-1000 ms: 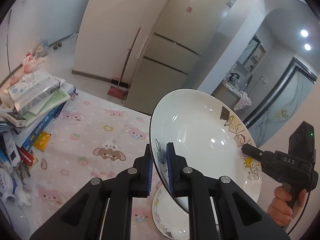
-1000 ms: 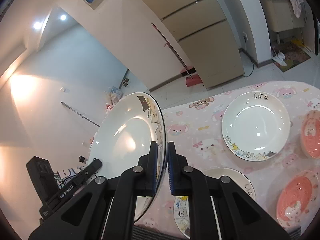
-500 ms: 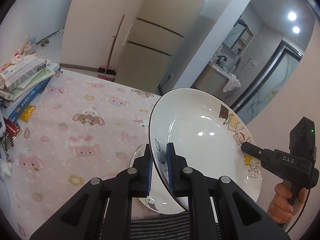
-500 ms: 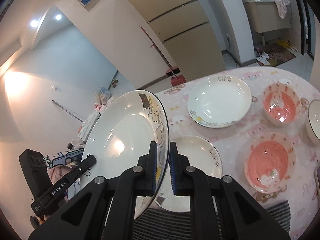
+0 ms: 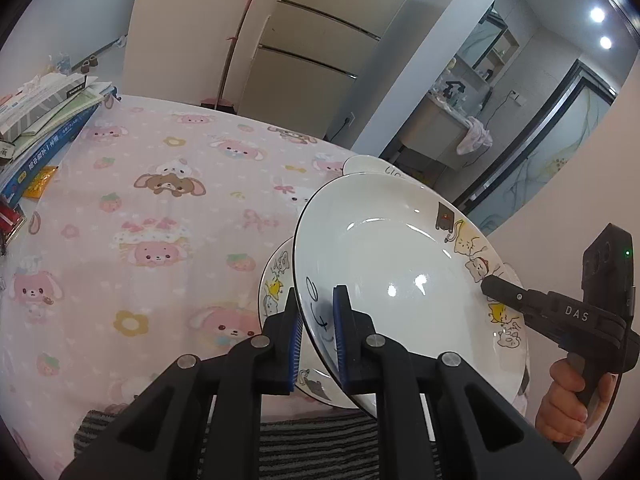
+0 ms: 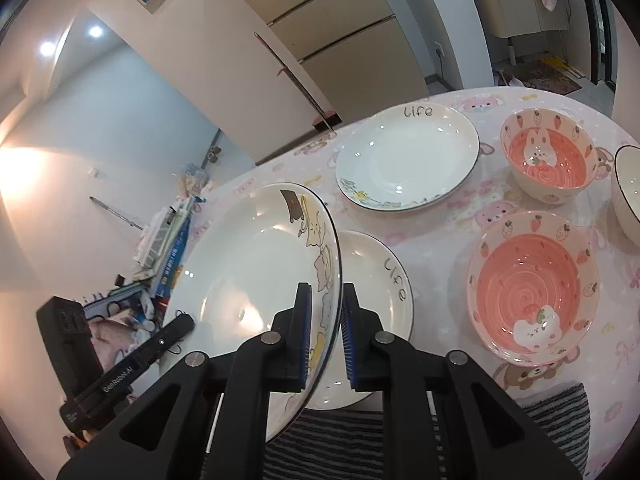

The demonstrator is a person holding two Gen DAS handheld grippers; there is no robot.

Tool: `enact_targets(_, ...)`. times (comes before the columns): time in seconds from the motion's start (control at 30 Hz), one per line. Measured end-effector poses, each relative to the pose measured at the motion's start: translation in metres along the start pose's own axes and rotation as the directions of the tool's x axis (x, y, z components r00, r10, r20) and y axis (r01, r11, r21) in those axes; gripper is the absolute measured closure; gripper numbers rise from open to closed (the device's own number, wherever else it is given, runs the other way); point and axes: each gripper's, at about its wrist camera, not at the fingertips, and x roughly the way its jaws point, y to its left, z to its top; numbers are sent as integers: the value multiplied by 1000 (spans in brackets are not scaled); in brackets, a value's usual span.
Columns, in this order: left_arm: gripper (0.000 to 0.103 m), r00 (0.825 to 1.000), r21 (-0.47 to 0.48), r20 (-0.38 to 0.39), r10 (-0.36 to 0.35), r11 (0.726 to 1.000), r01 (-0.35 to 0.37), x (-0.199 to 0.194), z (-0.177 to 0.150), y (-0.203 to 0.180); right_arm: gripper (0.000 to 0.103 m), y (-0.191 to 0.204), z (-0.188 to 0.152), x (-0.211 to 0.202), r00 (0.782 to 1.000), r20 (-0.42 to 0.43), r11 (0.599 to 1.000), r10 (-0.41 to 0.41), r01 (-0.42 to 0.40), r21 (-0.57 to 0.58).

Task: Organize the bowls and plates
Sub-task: 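Carry the plate over the other white 'Life' plate with the left tool, then lower the plate onto the other plate and open the left tool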

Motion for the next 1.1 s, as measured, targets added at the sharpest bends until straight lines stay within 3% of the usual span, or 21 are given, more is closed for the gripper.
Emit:
enact_targets(0.6, 90, 993, -8, -109, 42, 999, -43, 47, -20, 28, 88, -16, -30, 42, 991, -110, 997, -71, 71, -2)
enact_targets(1.1, 85, 983, 76, -157, 99, 993, -88, 68, -28, 9, 88, -30, -34, 51, 980, -129, 988, -153, 155, 10)
